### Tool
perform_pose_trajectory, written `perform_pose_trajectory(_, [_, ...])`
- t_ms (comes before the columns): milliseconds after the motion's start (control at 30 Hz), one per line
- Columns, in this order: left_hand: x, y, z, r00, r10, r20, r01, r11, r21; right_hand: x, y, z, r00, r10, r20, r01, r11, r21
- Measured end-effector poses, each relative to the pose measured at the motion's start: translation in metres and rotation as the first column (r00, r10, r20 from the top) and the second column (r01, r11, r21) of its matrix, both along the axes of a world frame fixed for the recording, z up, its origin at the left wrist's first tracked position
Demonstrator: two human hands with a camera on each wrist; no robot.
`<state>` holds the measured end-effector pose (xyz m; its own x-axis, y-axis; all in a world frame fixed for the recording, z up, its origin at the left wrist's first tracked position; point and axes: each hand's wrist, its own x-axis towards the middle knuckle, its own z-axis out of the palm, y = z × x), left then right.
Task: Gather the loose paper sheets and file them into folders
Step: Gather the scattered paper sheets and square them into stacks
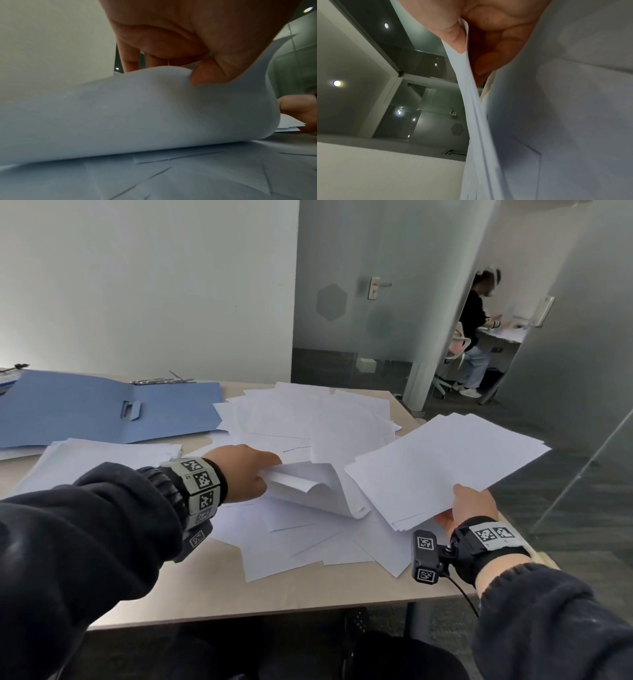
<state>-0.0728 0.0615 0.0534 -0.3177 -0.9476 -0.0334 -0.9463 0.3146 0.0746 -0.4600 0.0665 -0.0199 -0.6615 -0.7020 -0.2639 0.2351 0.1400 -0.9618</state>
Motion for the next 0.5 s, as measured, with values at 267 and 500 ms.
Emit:
perform_pose_trajectory(267, [0.009,-0.01,-0.01,0.993,0.039,-0.113,-0.038,0.999,0.014,0.014,-0.003,0.004,0.998,0.027,-0.064,-0.025,0.999,0.025])
perform_pose_trajectory(500, [0.025,-0.038,0.012,0.937,0.081,-0.34,-0.134,0.981,-0.137,0.016,-0.011,-0.002,0.988,0.043,-0.15,-0.036,0.998,0.051])
